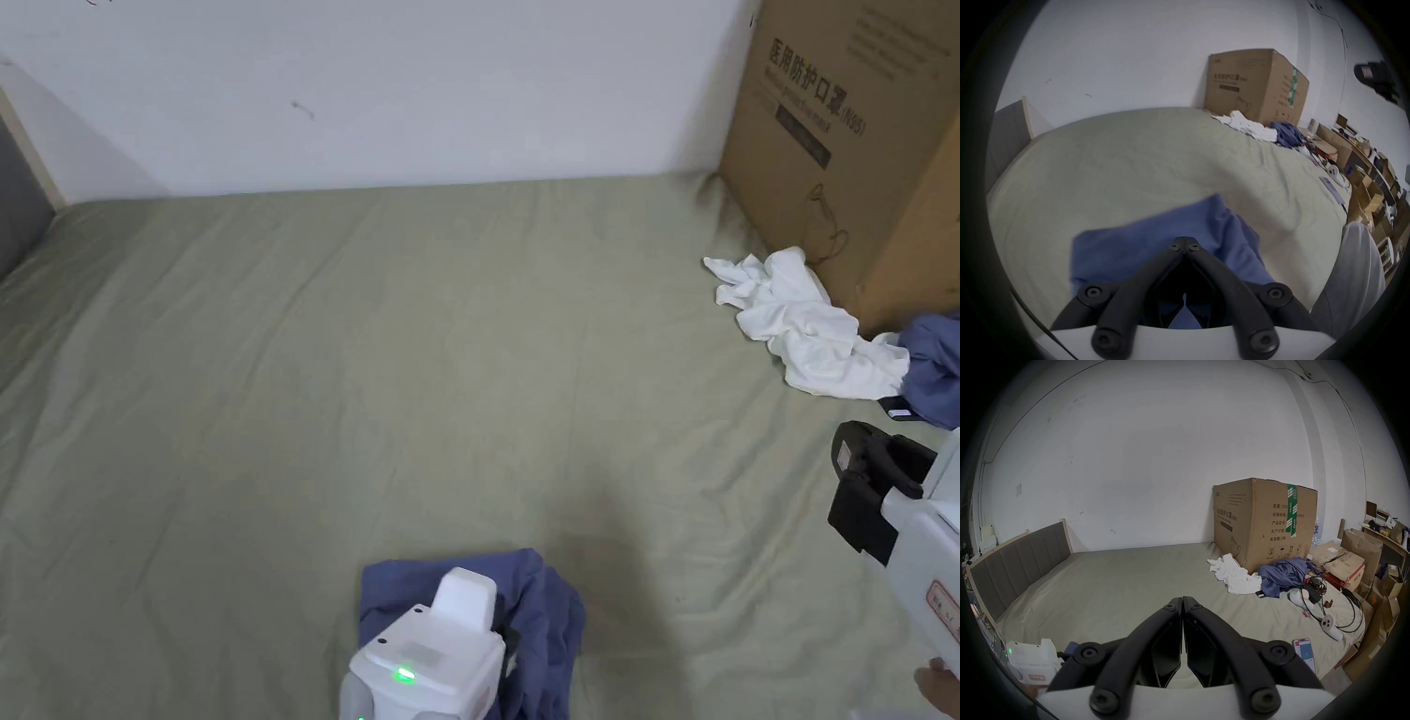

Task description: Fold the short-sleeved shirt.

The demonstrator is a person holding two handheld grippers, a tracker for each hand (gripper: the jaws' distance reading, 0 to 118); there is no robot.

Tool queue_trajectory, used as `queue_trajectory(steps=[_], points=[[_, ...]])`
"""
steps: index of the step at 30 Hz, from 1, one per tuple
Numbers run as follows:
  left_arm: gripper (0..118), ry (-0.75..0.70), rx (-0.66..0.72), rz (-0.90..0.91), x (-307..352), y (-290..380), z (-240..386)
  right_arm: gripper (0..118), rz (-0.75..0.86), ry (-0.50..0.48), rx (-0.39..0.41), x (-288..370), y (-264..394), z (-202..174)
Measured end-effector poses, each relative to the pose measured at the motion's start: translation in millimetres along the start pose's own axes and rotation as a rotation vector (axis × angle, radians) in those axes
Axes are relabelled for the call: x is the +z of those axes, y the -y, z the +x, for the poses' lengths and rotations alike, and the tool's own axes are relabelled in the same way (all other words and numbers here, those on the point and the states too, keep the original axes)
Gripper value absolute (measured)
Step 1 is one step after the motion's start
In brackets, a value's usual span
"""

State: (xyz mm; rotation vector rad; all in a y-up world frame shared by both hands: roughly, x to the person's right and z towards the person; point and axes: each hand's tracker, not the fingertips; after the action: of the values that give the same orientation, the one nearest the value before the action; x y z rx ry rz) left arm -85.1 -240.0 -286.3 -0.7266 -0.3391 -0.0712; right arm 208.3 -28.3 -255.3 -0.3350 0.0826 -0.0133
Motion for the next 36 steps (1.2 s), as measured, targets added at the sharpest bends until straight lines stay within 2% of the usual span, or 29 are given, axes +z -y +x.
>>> queue_trajectory(steps=[8, 11, 14, 19, 29, 36], points=[[0, 0.071, -0.085, -0.058, -17.3, 11.8, 42.6, 0, -0.019, 0.021, 0.000, -0.7, 3.8, 6.1], [0, 0.073, -0.046, -0.040, -11.3, 7.8, 41.5, 0, -0.021, 0.021, -0.003, -1.3, 3.7, 5.6], [0, 0.064, 0.034, 0.073, 8.1, -5.9, 31.2, 0, -0.019, 0.016, 0.002, -1.3, 1.5, 2.2], [0, 0.044, 0.051, 0.253, 56.1, -49.1, 11.1, 0, 0.003, -0.007, 0.004, -0.5, -4.9, -8.8], [0, -0.195, 0.034, 0.482, 146.0, -114.3, -43.4, 0, 0.101, -0.073, 0.017, 5.9, -28.7, -46.7], [0, -0.345, 0.070, 0.596, 195.9, -127.0, -88.6, 0, 0.172, -0.082, 0.033, 3.7, -36.5, -66.3]])
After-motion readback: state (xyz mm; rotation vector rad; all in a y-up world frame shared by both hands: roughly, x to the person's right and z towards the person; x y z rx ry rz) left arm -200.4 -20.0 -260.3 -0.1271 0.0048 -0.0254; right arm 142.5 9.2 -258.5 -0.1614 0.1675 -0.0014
